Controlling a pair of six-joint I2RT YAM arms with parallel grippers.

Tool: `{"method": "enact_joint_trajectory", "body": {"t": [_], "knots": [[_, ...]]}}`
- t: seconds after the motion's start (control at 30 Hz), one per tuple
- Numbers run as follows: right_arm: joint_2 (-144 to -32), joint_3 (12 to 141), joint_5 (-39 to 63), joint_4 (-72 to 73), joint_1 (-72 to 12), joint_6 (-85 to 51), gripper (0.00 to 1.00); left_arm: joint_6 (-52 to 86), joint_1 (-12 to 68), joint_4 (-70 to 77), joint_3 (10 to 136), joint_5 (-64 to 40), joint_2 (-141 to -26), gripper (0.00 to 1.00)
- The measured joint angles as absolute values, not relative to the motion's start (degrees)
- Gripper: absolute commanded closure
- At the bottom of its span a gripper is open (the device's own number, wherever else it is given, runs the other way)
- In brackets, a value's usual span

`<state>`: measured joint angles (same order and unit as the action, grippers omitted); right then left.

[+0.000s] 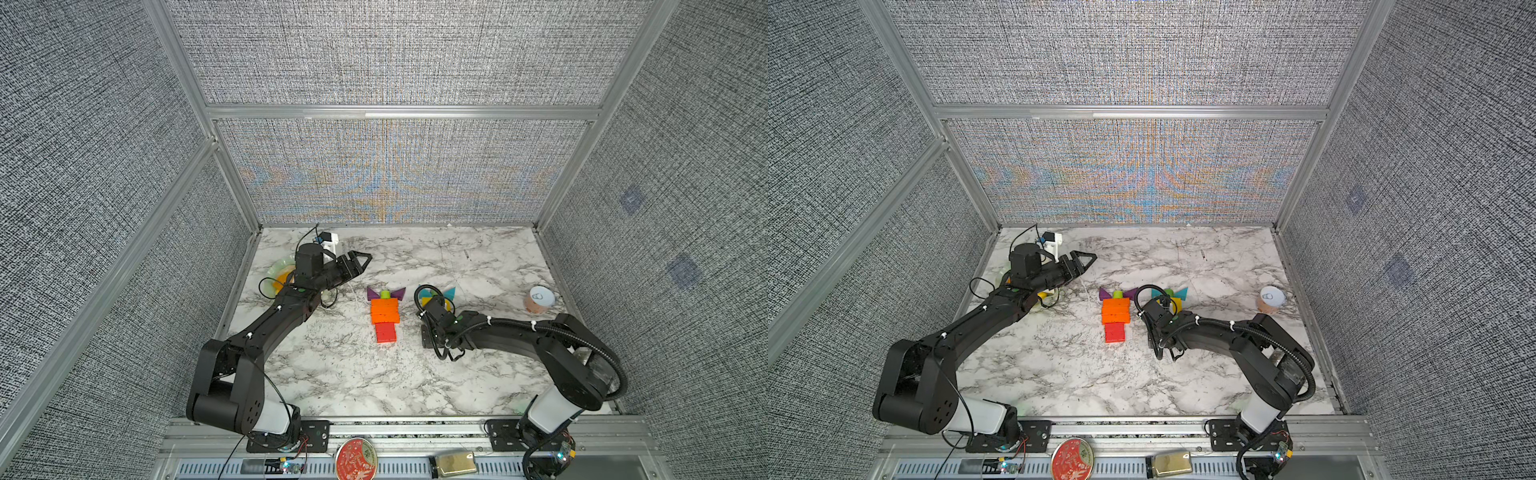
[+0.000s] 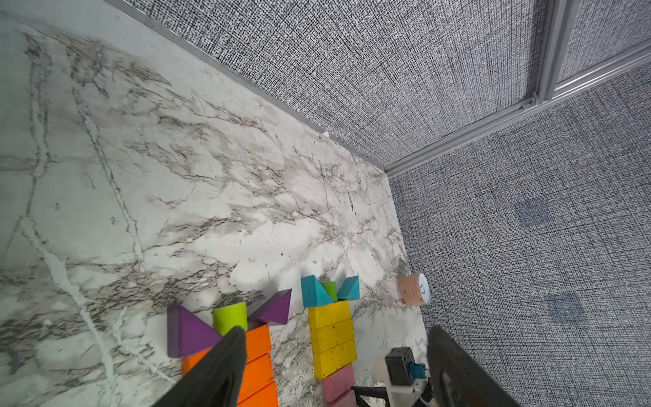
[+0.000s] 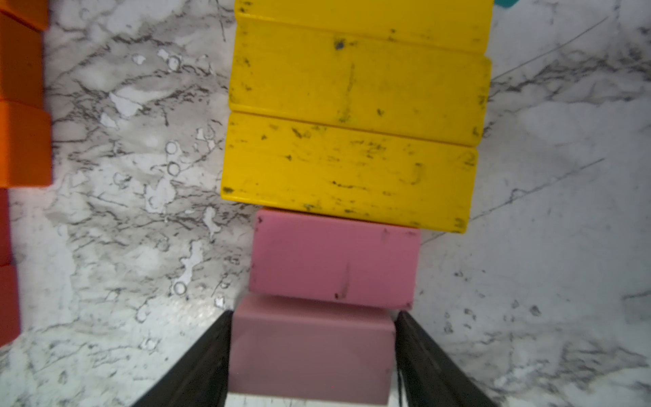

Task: Assemble a carrot with building blocks
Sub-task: Assemble the building block at the center of the board.

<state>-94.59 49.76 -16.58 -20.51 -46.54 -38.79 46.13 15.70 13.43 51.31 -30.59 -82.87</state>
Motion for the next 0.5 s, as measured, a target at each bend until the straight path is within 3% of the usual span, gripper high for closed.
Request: {"method": "enact_joint_trajectory", "body": {"t": [0.5], "knots": [[-92.2, 48.6, -16.7, -24.2, -47.4, -39.8, 0.19, 46.1, 16.4, 13.6, 51.3, -30.7, -82.3, 0.18]]}}
